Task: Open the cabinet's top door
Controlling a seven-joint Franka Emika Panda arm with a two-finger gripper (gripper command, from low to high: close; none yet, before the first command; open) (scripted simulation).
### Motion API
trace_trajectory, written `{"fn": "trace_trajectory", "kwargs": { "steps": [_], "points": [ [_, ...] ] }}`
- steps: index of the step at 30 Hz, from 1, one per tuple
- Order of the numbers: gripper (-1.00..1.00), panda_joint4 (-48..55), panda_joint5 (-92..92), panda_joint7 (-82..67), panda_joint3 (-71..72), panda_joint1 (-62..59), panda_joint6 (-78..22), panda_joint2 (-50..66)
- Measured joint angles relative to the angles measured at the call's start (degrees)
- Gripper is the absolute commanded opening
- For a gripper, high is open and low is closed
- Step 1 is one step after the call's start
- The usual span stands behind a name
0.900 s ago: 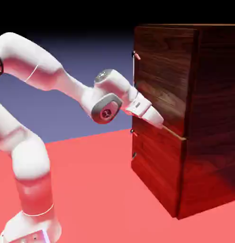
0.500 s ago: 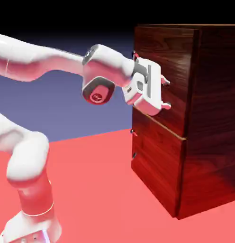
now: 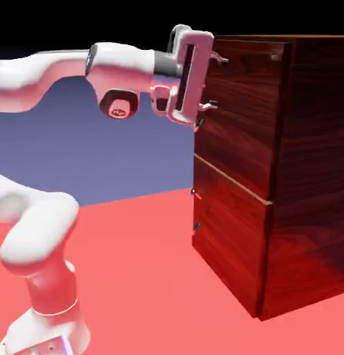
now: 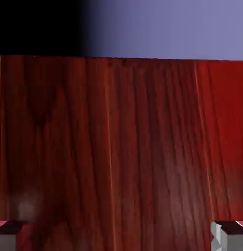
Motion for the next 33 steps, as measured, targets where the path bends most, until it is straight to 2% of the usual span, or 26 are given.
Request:
{"fn": "trace_trajectory", "kwargs": {
  "steps": [13, 25, 27, 32, 33],
  "points": [
    [1.0, 4.9, 30.6, 32.4, 17.6, -10.8, 0.0, -11.0],
    [1.0, 3.8, 51.4, 62.1, 34.1, -9.5, 1.8, -16.7],
    [1.0, 3.8, 51.5, 62.2, 34.1, -9.5, 1.8, -16.7],
    [1.0, 8.4, 56.0, 61.5, 36.1, -19.8, -4.5, -19.2],
    [-1.0, 9.3, 56.8, 61.4, 36.4, -21.8, -5.7, -19.6]
  ]
}}
